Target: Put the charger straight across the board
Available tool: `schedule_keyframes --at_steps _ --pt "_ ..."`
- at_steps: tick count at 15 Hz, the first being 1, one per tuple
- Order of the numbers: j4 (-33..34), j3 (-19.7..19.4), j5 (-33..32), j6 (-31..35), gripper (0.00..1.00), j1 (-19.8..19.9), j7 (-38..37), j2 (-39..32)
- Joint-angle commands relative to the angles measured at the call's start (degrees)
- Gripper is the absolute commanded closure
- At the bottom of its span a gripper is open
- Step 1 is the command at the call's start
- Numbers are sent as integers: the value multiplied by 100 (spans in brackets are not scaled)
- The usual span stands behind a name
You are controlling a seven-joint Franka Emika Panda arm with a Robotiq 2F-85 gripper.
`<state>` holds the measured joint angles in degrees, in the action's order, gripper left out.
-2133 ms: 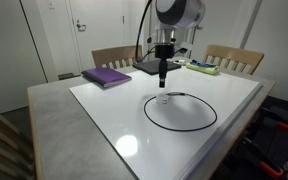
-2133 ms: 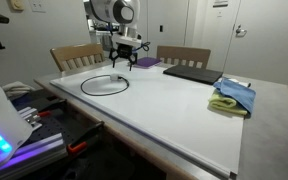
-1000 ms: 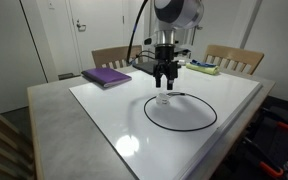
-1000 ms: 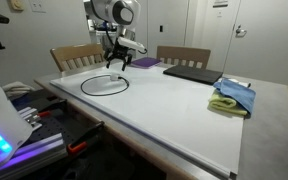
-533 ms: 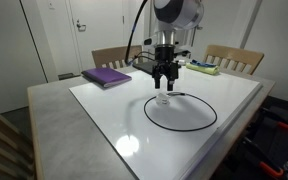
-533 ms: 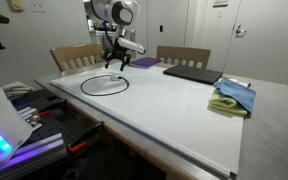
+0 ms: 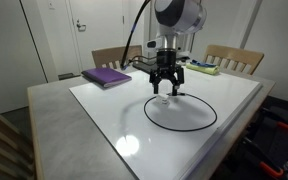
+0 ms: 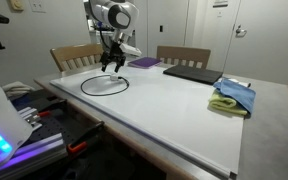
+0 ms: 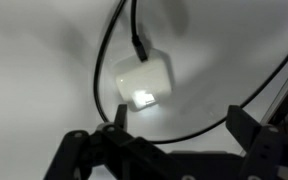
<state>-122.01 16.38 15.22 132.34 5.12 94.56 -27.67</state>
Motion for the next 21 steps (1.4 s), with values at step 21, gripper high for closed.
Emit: schedule_keyframes --at_steps 21 --pt "-9 -626 -2113 503 0 -662 -168 -125"
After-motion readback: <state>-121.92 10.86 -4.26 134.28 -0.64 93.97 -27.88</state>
